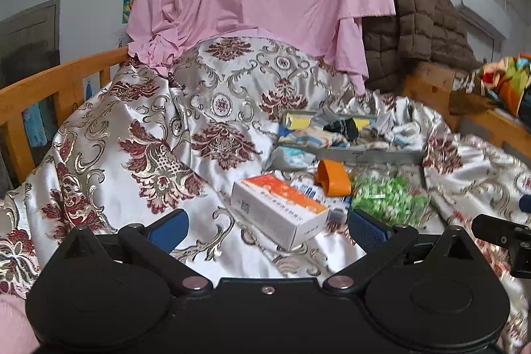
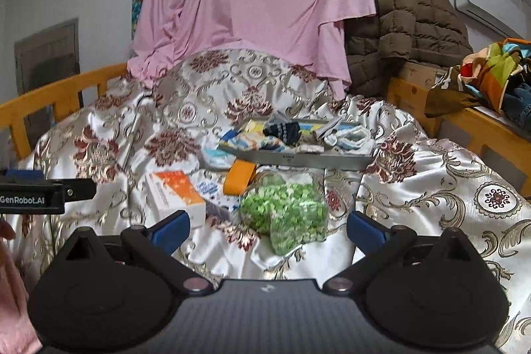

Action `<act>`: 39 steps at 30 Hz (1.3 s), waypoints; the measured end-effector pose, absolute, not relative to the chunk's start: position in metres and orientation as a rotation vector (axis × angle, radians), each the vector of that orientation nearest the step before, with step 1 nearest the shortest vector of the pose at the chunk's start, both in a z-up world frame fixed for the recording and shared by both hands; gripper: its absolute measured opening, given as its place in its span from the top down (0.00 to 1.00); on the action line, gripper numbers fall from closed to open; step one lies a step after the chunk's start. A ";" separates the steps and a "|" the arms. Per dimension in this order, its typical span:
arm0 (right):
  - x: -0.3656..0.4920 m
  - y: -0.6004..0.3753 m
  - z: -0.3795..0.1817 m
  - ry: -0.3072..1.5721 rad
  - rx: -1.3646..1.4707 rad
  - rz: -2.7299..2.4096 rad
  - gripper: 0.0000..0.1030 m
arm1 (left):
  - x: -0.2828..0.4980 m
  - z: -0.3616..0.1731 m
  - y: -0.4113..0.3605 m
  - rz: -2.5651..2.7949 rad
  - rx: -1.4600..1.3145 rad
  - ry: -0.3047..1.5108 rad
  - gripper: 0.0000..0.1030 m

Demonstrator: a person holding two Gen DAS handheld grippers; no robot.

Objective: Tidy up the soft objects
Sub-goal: 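Lift both open tools away and move them back over the pile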

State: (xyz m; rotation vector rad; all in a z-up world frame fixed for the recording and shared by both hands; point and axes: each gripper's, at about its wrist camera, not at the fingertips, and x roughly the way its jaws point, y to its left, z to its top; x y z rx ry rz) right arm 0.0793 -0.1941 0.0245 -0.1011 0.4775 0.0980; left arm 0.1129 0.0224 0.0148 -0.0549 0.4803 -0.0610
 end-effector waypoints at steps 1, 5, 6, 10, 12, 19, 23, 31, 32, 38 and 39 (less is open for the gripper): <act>0.080 -0.192 0.022 0.488 -0.111 0.101 0.01 | 0.112 0.014 0.020 -0.062 -0.040 0.486 0.01; 0.084 -0.183 0.013 0.541 -0.147 0.123 0.01 | 0.110 0.010 0.011 -0.059 0.037 0.498 0.01; 0.084 -0.181 0.011 0.549 -0.159 0.130 0.01 | 0.110 0.009 0.009 -0.053 0.057 0.500 0.01; 0.086 -0.171 0.004 0.581 -0.207 0.143 0.01 | 0.113 0.007 0.007 -0.034 0.076 0.515 0.01; 0.088 -0.167 0.001 0.595 -0.224 0.150 0.01 | 0.116 0.006 0.008 -0.013 0.073 0.530 0.01; 0.101 -0.153 -0.010 0.657 -0.273 0.213 0.01 | 0.134 0.000 0.011 0.094 0.095 0.632 0.01; 0.112 -0.144 -0.014 0.661 -0.341 0.238 0.01 | 0.146 -0.003 0.013 0.117 0.097 0.681 0.01; 0.141 -0.140 -0.020 0.607 -0.448 0.244 0.01 | 0.180 -0.008 0.022 0.192 0.090 0.697 0.01; 0.146 -0.141 -0.020 0.601 -0.448 0.246 0.01 | 0.184 -0.008 0.022 0.203 0.094 0.685 0.01; 0.172 -0.148 -0.018 0.550 -0.473 0.233 0.01 | 0.209 -0.011 0.020 0.232 0.133 0.657 0.01; 0.176 -0.149 -0.018 0.544 -0.479 0.231 0.01 | 0.213 -0.011 0.020 0.231 0.136 0.660 0.01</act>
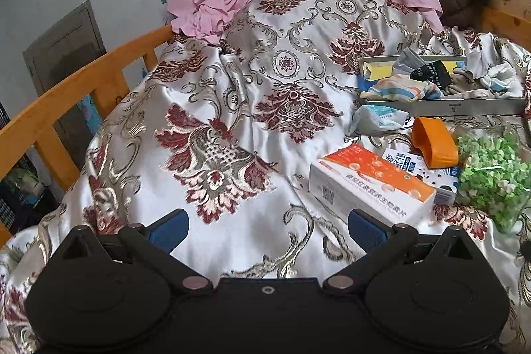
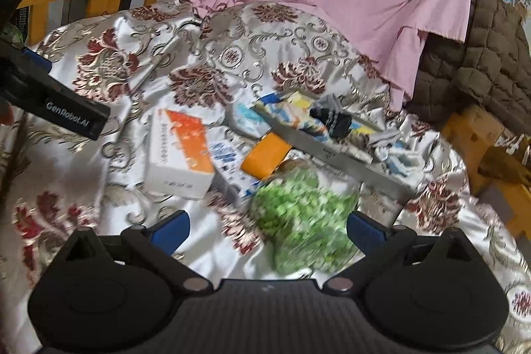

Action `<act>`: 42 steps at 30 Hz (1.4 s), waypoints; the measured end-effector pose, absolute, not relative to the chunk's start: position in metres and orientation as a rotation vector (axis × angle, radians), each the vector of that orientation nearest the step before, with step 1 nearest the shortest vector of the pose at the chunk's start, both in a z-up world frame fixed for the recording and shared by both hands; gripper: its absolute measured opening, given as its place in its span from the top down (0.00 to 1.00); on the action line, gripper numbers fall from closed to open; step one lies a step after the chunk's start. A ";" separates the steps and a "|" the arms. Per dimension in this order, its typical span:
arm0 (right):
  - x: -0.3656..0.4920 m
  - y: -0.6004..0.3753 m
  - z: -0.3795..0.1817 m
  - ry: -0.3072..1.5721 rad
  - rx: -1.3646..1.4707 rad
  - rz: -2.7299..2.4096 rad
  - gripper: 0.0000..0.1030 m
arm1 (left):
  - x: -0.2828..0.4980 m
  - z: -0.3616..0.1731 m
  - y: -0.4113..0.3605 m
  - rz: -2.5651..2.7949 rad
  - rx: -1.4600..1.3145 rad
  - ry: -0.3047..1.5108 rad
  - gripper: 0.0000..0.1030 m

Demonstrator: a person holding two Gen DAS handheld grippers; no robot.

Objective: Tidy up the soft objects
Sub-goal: 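Lift both open tools away and move them back over the pile, then grasp the blue-and-white packet with the left tool while the right tool approaches the orange cap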

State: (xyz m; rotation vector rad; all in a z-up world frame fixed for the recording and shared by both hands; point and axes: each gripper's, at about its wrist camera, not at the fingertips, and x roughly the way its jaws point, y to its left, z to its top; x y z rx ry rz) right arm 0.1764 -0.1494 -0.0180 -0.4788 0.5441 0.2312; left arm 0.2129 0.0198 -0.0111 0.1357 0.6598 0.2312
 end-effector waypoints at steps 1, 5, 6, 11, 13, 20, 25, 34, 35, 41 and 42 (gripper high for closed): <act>0.181 -0.150 -0.019 0.540 -0.484 0.231 0.00 | 0.216 -0.012 0.019 0.232 0.137 0.660 0.01; 0.199 -0.153 -0.024 0.527 -0.511 0.232 0.01 | 0.227 -0.012 0.018 0.242 0.146 0.646 0.01; 0.202 -0.153 -0.026 0.524 -0.516 0.231 0.01 | 0.231 -0.012 0.018 0.243 0.147 0.641 0.01; 0.219 -0.156 -0.032 0.519 -0.519 0.240 0.01 | 0.245 -0.011 0.016 0.239 0.146 0.626 0.01; 0.225 -0.157 -0.035 0.520 -0.521 0.248 0.01 | 0.250 -0.010 0.015 0.231 0.145 0.624 0.01; 0.249 -0.153 -0.043 0.516 -0.566 0.285 0.01 | 0.274 -0.009 0.013 0.204 0.134 0.610 0.01; 0.267 -0.150 -0.049 0.513 -0.599 0.304 0.01 | 0.301 -0.015 0.014 0.186 0.121 0.627 0.01; 0.301 -0.147 -0.054 0.531 -0.618 0.379 0.01 | 0.356 -0.030 0.015 0.068 0.082 0.660 0.01; 0.305 -0.147 -0.055 0.532 -0.627 0.380 0.01 | 0.365 -0.032 0.016 0.036 0.080 0.673 0.01; 0.320 -0.140 -0.064 0.545 -0.691 0.401 0.01 | 0.408 -0.043 0.018 -0.106 -0.013 0.735 0.01; 0.322 -0.139 -0.064 0.547 -0.698 0.408 0.01 | 0.415 -0.045 0.018 -0.123 -0.039 0.743 0.01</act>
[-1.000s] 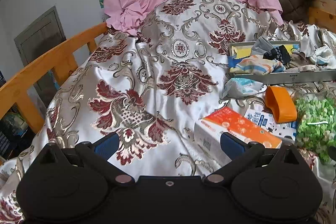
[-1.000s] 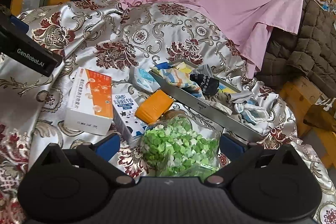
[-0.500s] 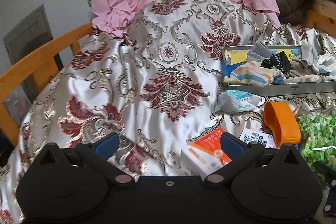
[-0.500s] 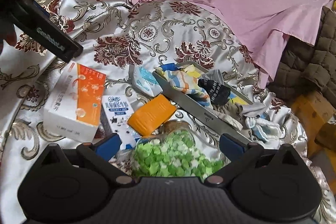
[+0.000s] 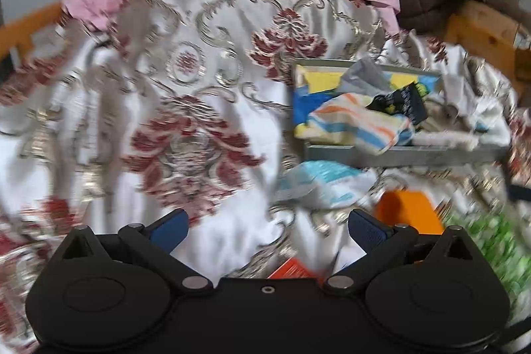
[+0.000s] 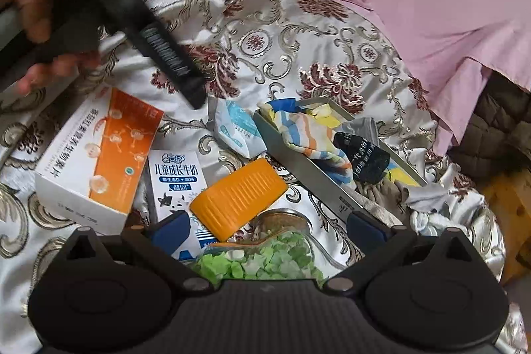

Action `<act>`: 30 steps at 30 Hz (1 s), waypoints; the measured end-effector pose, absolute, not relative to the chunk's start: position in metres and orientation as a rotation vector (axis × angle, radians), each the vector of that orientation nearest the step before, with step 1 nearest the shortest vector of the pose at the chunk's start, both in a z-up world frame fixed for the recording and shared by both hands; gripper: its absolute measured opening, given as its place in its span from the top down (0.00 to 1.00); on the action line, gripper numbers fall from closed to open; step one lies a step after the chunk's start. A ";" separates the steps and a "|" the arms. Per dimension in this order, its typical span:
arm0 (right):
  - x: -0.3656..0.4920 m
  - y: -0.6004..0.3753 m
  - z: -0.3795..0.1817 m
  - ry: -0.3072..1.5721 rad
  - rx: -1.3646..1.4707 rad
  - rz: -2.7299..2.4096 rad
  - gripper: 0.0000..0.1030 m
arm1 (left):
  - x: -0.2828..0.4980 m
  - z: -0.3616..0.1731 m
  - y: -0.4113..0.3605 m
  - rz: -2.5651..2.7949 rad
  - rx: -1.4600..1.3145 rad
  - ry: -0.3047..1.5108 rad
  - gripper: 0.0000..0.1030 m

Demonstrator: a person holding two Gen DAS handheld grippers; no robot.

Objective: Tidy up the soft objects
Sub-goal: 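Grasp the blue-and-white packet with the left tool while the right tool approaches the orange cap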

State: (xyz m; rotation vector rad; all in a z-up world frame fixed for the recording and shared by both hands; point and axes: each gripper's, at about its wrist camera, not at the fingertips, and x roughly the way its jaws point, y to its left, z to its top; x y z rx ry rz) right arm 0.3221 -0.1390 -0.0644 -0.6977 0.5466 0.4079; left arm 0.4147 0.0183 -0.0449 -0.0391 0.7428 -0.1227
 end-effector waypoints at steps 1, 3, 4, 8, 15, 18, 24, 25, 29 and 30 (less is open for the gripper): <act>0.324 -0.138 -0.066 0.550 -0.702 0.417 0.01 | 0.422 -0.047 0.018 -0.141 -0.063 0.751 0.01; 0.329 -0.135 -0.069 0.561 -0.714 0.435 0.01 | 0.434 -0.051 0.019 -0.165 -0.092 0.766 0.01; 0.331 -0.133 -0.070 0.566 -0.719 0.441 0.01 | 0.440 -0.055 0.019 -0.171 -0.107 0.777 0.01; 0.339 -0.129 -0.075 0.583 -0.721 0.464 0.03 | 0.464 -0.067 0.022 -0.196 -0.211 0.821 0.01; 0.350 -0.126 -0.081 0.594 -0.740 0.471 0.05 | 0.494 -0.076 0.017 -0.263 -0.313 0.854 0.03; 0.354 -0.125 -0.082 0.595 -0.733 0.476 0.05 | 0.500 -0.083 0.017 -0.263 -0.326 0.871 0.07; 0.362 -0.121 -0.081 0.613 -0.700 0.497 0.10 | 0.505 -0.095 0.016 -0.278 -0.359 0.904 0.17; 0.363 -0.121 -0.081 0.616 -0.696 0.498 0.10 | 0.504 -0.095 0.016 -0.281 -0.361 0.907 0.18; 0.364 -0.121 -0.081 0.622 -0.687 0.506 0.14 | 0.505 -0.096 0.014 -0.283 -0.353 0.905 0.22; 0.364 -0.120 -0.081 0.622 -0.686 0.508 0.14 | 0.505 -0.097 0.014 -0.284 -0.351 0.907 0.24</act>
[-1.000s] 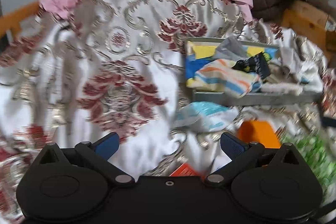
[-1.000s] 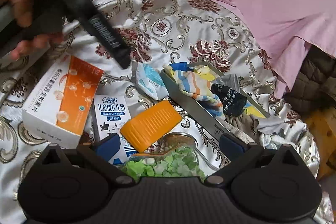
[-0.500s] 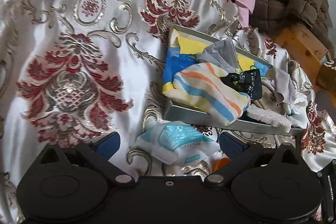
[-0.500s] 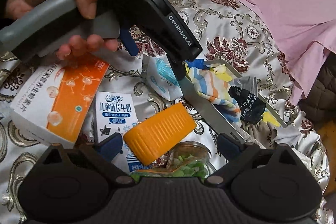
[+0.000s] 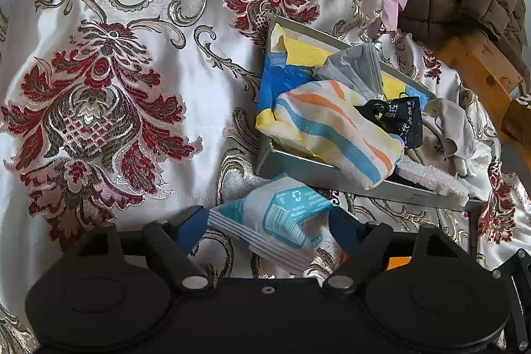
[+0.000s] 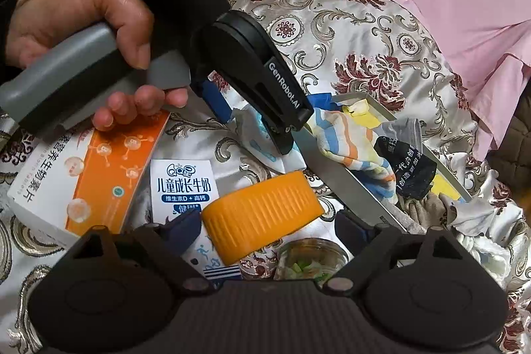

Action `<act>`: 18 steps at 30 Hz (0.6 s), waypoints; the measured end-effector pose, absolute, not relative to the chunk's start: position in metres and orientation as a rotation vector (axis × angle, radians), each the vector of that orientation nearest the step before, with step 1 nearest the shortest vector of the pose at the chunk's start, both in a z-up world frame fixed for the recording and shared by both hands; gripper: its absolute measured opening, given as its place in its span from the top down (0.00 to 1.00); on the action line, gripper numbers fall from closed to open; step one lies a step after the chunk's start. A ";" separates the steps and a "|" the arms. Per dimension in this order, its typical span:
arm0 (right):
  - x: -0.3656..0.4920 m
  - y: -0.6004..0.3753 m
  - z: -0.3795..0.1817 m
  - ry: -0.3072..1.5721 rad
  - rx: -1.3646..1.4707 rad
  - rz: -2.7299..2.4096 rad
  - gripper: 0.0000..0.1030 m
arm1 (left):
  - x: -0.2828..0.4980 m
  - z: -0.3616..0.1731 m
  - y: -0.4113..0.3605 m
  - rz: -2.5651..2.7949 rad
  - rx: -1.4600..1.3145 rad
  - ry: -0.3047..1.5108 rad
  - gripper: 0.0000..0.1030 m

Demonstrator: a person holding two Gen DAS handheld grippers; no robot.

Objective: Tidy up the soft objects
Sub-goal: 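Grasp the blue-and-white packet with the left tool while the right tool approaches the orange cap, then close the right tool on the orange cap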

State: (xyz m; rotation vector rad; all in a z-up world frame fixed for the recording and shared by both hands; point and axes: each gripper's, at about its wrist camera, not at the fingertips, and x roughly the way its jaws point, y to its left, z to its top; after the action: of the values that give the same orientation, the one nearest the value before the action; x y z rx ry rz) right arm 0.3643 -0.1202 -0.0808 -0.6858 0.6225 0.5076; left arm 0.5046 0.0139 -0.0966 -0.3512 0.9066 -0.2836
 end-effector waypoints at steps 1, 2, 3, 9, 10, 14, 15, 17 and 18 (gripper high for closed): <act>0.364 -0.120 -0.081 0.623 -0.685 0.509 0.15 | 0.505 -0.097 0.014 -0.284 -0.352 0.911 0.26; 0.364 -0.120 -0.081 0.623 -0.683 0.510 0.16 | 0.505 -0.098 0.014 -0.285 -0.354 0.913 0.28; 0.364 -0.119 -0.081 0.624 -0.681 0.511 0.17 | 0.505 -0.098 0.014 -0.285 -0.354 0.915 0.30; 0.365 -0.118 -0.081 0.631 -0.667 0.525 0.25 | 0.505 -0.100 0.013 -0.289 -0.351 0.915 0.36; 0.365 -0.117 -0.081 0.635 -0.662 0.528 0.28 | 0.505 -0.100 0.013 -0.290 -0.348 0.915 0.36; 0.366 -0.118 -0.080 0.658 -0.637 0.543 0.35 | 0.504 -0.101 0.012 -0.292 -0.344 0.914 0.39; 0.367 -0.118 -0.080 0.661 -0.632 0.543 0.35 | 0.504 -0.101 0.012 -0.293 -0.344 0.913 0.39; 0.368 -0.121 -0.079 0.670 -0.612 0.540 0.36 | 0.503 -0.101 0.012 -0.293 -0.343 0.912 0.39; 0.368 -0.121 -0.079 0.674 -0.603 0.540 0.36 | 0.503 -0.101 0.012 -0.294 -0.341 0.911 0.39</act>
State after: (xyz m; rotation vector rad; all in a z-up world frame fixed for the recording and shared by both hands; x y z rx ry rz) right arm 0.3681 -0.1215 -0.0787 -0.6026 0.6744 0.5398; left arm 0.5029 0.0124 -0.1009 -0.3410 0.9108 -0.2936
